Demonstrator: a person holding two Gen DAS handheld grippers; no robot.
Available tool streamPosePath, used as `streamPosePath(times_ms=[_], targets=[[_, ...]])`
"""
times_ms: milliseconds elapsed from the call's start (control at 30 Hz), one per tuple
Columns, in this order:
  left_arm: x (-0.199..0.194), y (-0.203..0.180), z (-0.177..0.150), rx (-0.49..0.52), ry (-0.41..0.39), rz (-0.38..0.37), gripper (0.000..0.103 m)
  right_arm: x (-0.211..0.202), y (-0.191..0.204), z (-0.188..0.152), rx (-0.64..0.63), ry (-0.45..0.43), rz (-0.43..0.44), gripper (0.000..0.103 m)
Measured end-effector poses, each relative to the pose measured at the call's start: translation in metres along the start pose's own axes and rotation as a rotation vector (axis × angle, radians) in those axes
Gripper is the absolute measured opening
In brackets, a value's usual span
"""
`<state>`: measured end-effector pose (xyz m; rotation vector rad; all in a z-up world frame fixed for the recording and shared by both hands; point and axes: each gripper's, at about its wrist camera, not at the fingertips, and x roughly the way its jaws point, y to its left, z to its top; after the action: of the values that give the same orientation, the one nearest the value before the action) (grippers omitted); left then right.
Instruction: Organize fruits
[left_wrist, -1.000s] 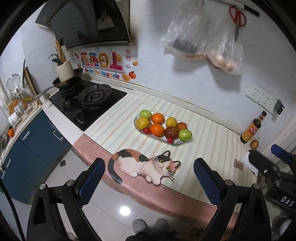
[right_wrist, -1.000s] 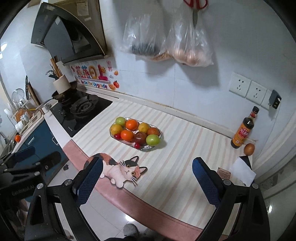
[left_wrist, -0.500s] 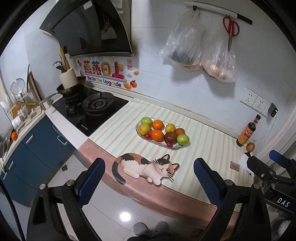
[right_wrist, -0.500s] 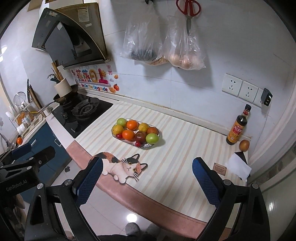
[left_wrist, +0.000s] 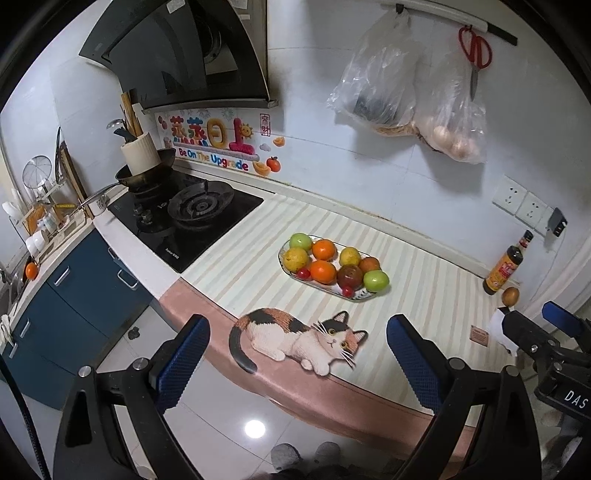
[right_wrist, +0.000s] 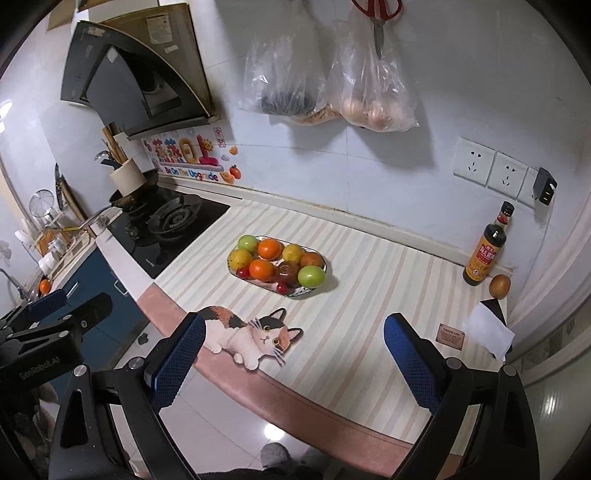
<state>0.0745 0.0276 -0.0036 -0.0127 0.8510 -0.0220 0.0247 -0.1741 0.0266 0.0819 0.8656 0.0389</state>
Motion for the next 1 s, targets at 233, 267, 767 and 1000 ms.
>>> streamPosePath(times_ms=[233,267,767,1000], targets=[[0.037,0.002,0.021,0.007,0.014,0.043,0.103,0.043,-0.002,0.021,-0.001,0.045,-0.015,0.099],[0.044,0.003,0.024,0.006,0.021,0.047,0.103,0.052,-0.003,0.025,0.002,0.053,-0.017,0.099],[0.116,-0.001,0.044,0.021,0.137,0.06,0.103,0.14,-0.008,0.046,0.005,0.165,-0.048,0.099],[0.126,0.0,0.048,0.019,0.153,0.056,0.103,0.154,-0.005,0.047,0.006,0.19,-0.054,0.099]])
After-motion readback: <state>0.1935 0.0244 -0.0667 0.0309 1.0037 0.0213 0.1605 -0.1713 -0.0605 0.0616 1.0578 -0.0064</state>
